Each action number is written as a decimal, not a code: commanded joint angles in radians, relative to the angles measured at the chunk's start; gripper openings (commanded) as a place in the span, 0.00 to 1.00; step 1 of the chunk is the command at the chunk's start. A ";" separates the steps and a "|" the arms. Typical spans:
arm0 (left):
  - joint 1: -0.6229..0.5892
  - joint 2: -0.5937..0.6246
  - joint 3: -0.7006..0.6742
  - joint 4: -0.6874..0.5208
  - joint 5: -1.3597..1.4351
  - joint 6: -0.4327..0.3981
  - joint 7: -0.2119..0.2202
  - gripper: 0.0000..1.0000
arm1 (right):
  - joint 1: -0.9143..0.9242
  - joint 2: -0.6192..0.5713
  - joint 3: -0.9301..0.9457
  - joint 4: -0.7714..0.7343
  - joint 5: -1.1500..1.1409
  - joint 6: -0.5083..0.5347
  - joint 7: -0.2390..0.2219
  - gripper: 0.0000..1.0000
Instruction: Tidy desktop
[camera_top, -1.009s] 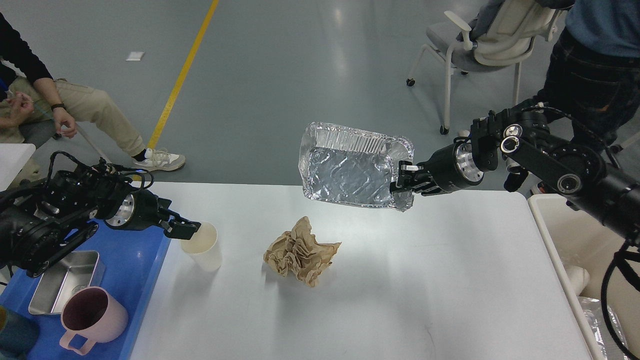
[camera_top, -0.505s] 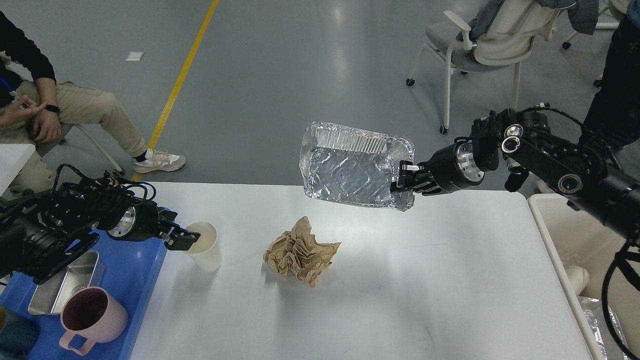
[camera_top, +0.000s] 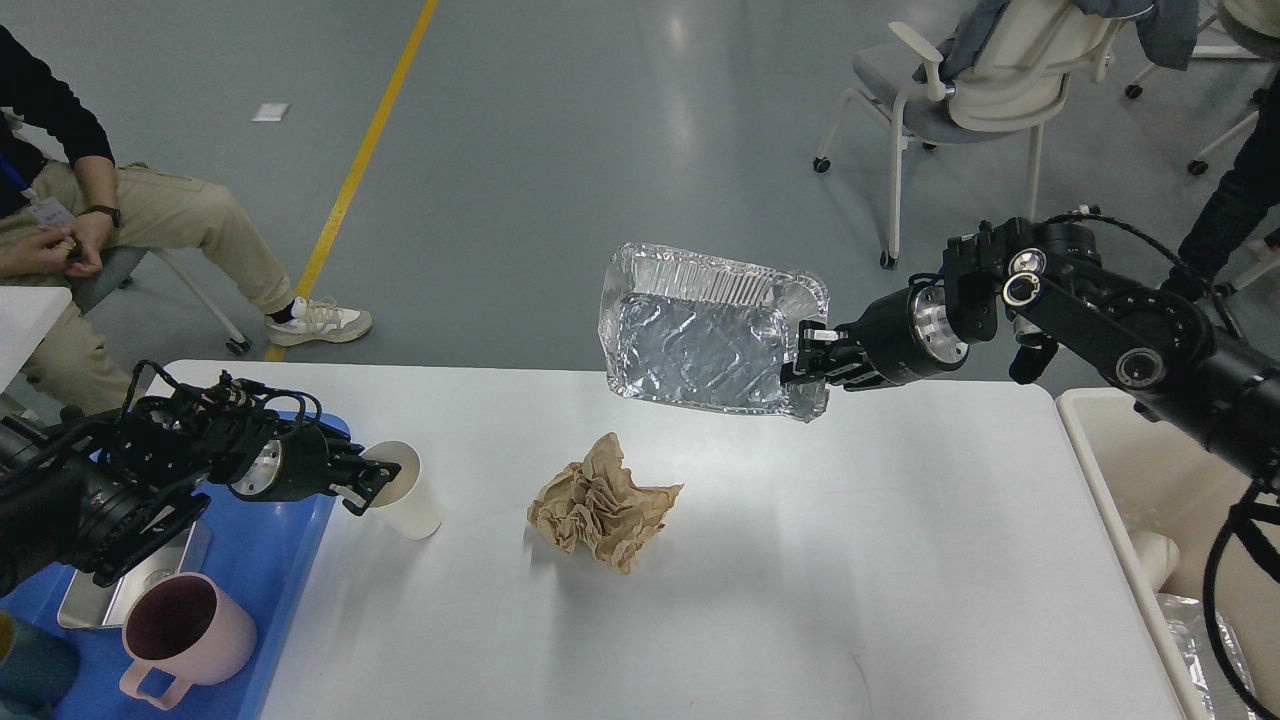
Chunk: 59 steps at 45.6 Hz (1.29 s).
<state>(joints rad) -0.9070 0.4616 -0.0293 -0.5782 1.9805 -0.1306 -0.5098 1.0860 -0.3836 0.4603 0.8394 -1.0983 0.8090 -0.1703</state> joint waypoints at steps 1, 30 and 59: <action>0.007 -0.008 0.011 0.023 -0.003 0.022 -0.010 0.00 | 0.000 0.000 0.000 0.000 0.000 -0.001 0.000 0.00; 0.082 0.206 -0.006 0.008 -0.261 0.068 -0.138 0.00 | -0.014 0.000 -0.006 -0.013 -0.003 -0.001 -0.001 0.00; 0.109 0.448 -0.319 -0.190 -0.979 0.059 -0.142 0.02 | -0.015 0.003 -0.011 -0.011 -0.003 -0.011 -0.005 0.00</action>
<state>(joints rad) -0.8174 0.8567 -0.2448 -0.6741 1.1111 -0.0552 -0.6550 1.0717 -0.3786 0.4494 0.8285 -1.1014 0.7976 -0.1747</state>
